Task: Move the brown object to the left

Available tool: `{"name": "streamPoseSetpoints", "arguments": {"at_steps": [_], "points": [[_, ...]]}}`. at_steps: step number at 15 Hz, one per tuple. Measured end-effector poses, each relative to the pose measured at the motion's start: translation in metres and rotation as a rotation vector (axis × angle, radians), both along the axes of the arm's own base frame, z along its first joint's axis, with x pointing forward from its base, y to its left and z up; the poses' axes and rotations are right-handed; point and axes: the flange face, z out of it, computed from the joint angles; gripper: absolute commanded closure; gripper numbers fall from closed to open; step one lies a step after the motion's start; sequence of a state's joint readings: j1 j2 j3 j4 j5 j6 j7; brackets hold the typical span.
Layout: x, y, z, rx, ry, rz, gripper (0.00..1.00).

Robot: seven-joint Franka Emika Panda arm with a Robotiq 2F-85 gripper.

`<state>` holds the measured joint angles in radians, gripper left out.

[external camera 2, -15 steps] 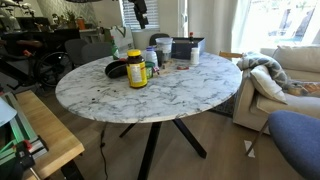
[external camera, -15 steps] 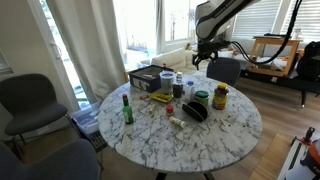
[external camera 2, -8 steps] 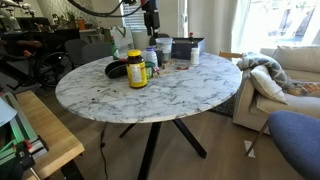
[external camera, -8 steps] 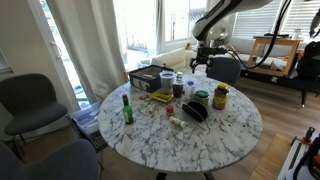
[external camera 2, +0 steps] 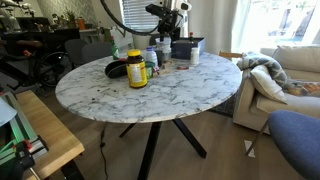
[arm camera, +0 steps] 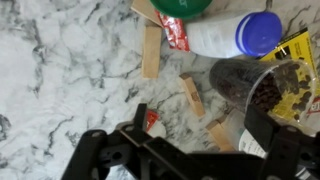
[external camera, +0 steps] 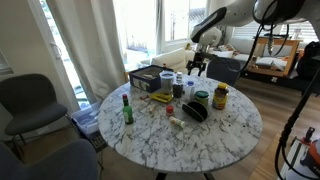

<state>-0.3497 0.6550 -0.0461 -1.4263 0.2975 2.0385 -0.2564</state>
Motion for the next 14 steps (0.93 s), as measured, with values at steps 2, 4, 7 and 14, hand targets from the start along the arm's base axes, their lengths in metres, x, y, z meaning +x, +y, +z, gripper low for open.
{"name": "streamPoseSetpoints", "arguments": {"at_steps": [2, 4, 7, 14], "points": [[0.013, -0.003, -0.004, -0.001, -0.005, 0.008, 0.0], [0.018, -0.004, -0.006, -0.002, -0.006, 0.011, 0.0], [0.021, -0.006, -0.005, -0.027, -0.034, 0.024, 0.0], [0.011, -0.003, -0.05, -0.118, -0.099, 0.239, 0.0]]}}
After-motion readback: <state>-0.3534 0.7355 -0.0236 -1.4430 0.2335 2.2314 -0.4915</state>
